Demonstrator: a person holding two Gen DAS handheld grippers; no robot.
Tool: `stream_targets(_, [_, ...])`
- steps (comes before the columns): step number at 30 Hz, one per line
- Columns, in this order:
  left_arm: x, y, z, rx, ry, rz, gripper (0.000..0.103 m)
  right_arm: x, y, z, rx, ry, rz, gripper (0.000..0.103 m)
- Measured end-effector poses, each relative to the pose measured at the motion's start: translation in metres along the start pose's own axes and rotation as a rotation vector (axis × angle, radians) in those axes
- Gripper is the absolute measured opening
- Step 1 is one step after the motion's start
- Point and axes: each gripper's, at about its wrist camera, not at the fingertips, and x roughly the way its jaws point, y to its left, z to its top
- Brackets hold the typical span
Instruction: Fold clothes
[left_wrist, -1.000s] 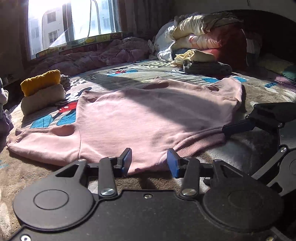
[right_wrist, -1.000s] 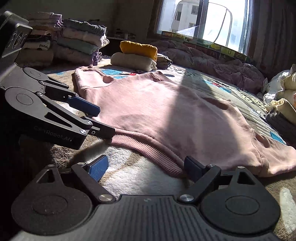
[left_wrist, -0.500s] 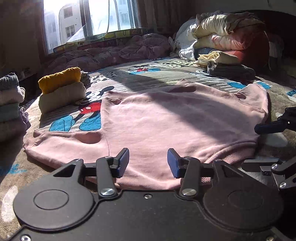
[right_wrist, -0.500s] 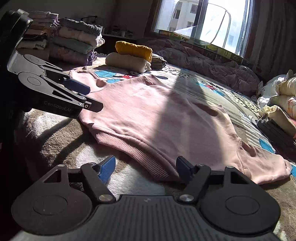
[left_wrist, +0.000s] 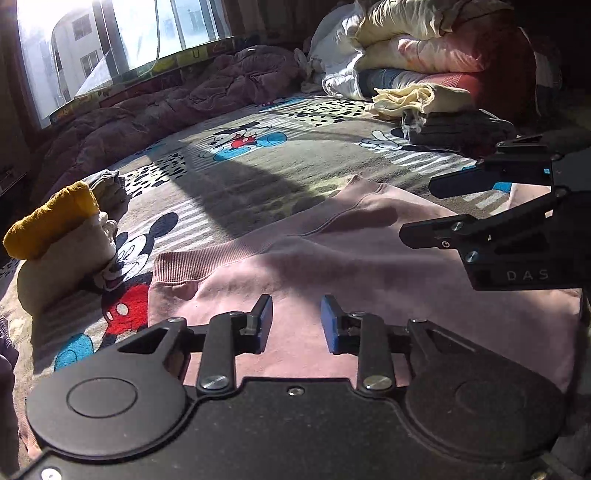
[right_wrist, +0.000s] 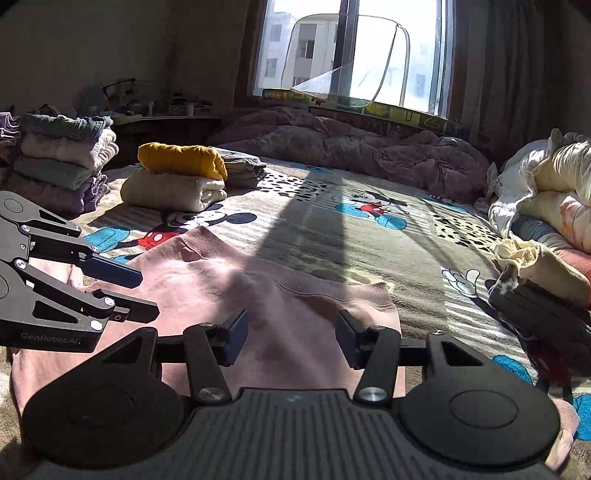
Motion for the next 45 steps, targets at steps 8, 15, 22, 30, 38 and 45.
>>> stream_targets(8, [0.097, 0.035, 0.019, -0.082, 0.098, -0.104, 0.016, 0.114, -0.012, 0.009, -0.090, 0.154, 0.121, 0.028])
stream_targets(15, [0.100, 0.086, -0.001, -0.347, 0.027, -0.168, 0.005, 0.121, -0.068, -0.013, 0.244, 0.085, 0.038, 0.028])
stream_targets(22, [0.086, 0.104, 0.004, -0.469, 0.004, -0.121, 0.005, 0.122, -0.109, -0.023, 0.493, 0.105, -0.046, 0.021])
stream_targets(30, [0.099, 0.173, -0.009, -0.796, 0.037, -0.091, 0.006, 0.137, -0.100, 0.008, 0.409, 0.135, -0.044, 0.050])
stream_targets(38, [0.045, 0.191, -0.037, -0.940, -0.041, -0.092, 0.013, 0.128, -0.143, 0.000, 0.679, 0.140, -0.042, 0.044])
stream_targets(45, [-0.052, 0.108, -0.062, -0.695, -0.124, -0.018, 0.049, 0.014, -0.125, -0.025, 0.682, -0.021, -0.010, 0.053])
